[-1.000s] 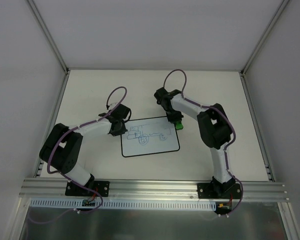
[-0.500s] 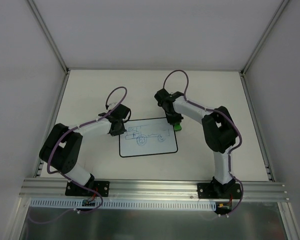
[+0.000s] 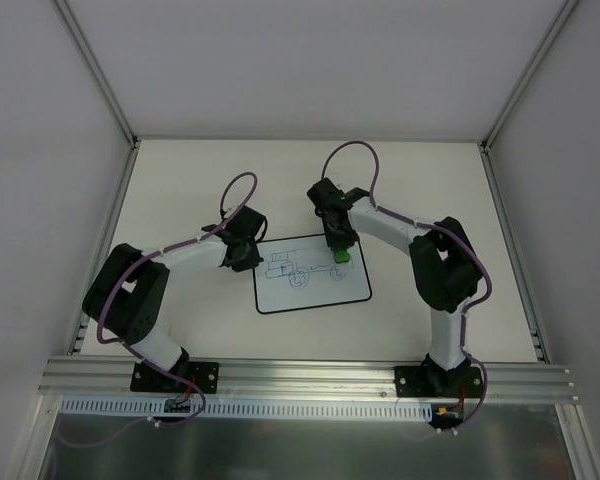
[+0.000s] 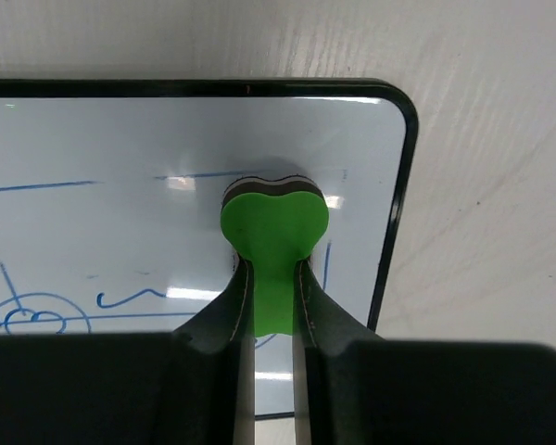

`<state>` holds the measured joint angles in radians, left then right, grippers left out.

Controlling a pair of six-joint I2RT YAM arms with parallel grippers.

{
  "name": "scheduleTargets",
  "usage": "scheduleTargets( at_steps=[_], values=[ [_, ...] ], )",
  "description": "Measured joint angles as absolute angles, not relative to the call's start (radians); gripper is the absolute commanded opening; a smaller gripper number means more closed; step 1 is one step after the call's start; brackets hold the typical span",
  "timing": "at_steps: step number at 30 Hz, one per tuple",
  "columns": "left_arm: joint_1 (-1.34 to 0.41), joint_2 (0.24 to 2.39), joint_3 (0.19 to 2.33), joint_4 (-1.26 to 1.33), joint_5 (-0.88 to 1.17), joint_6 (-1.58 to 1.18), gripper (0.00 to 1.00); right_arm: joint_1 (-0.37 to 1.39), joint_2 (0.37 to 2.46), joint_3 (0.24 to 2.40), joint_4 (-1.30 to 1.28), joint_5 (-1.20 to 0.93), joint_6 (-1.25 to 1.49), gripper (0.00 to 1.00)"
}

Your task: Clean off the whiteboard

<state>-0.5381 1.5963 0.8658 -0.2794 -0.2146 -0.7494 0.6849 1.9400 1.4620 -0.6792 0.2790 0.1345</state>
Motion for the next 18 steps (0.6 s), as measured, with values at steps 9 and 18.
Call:
scheduleTargets(
  at_steps=[9,18],
  values=[
    [-0.538,1.602,0.87,-0.274,-0.203,-0.756,0.0,0.697,2.079,1.582,-0.702,0.272,0.141,0.0],
    [-0.545,1.605,0.875,-0.282,-0.209,-0.756,0.0,0.829,2.287,1.913,-0.756,0.237,0.141,0.0]
  ],
)
